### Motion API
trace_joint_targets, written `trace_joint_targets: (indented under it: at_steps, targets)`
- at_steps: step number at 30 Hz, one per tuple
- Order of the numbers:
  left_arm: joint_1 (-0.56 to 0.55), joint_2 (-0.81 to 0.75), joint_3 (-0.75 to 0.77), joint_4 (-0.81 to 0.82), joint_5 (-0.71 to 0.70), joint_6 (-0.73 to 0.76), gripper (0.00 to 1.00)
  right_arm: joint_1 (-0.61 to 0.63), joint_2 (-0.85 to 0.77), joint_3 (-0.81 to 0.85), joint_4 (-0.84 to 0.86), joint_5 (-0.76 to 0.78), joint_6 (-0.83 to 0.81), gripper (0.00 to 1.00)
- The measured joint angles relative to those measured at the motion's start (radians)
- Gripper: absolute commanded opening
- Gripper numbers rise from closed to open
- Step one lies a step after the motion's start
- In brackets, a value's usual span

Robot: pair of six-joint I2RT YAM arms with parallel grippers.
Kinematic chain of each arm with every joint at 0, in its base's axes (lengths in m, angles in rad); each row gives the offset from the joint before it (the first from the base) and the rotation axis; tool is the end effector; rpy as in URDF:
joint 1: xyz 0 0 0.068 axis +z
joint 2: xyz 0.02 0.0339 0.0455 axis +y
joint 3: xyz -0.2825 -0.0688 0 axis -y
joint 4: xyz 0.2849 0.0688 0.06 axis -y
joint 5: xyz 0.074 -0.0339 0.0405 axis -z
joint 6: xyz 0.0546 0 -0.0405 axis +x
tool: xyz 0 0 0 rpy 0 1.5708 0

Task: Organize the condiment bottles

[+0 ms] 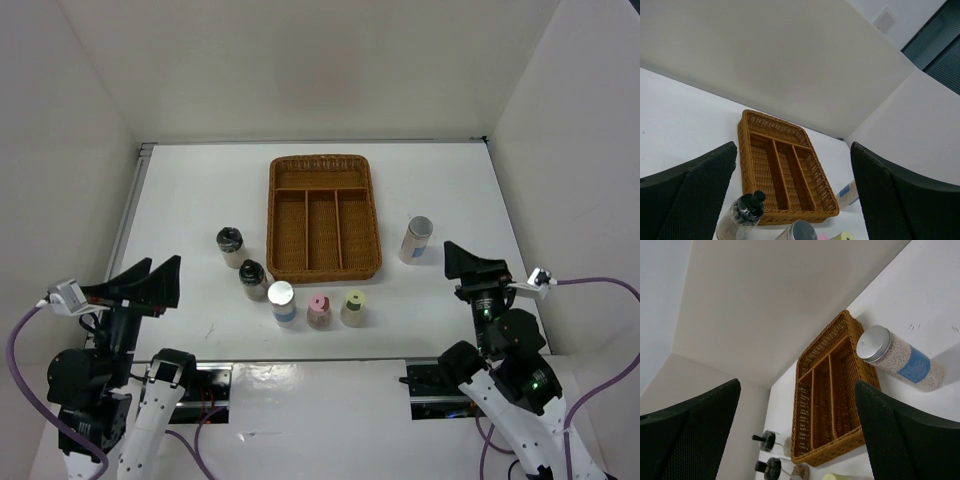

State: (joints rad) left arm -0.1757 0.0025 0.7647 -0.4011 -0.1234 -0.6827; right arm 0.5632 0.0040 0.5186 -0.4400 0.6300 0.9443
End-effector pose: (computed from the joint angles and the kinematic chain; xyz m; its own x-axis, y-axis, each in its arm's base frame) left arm 0.0229 0.0028 0.3996 0.2320 -0.6771 -0.6984 0.2661 0.7348 -0.6239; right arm 0.0795 0.0122 0.3159 0.0899 0.8309 -0.5491 -0.0127 0.5523 0.8336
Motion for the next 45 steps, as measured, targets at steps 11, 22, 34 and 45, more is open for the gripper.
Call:
trace_joint_targets:
  at_steps: [11, 22, 34, 45]
  targets:
    - [0.000, 0.000, 0.018, -0.027, 0.050, 0.029, 1.00, 0.000, 0.000, -0.002, 0.141, -0.200, -0.200, 0.99]
    - [-0.009, 0.225, 0.260, -0.128, 0.112, 0.131, 1.00, 0.006, 0.068, 0.111, 0.118, -0.159, -0.278, 0.99]
    - [-0.011, 0.972, 0.457, -0.341, 0.008, 0.210, 1.00, 0.017, 0.797, 0.492, 0.048, -0.148, -0.468, 0.99]
    - [-0.011, 1.219, 0.479, -0.373, -0.088, 0.235, 0.97, -0.023, 1.024, 0.537, 0.013, -0.172, -0.571, 0.99]
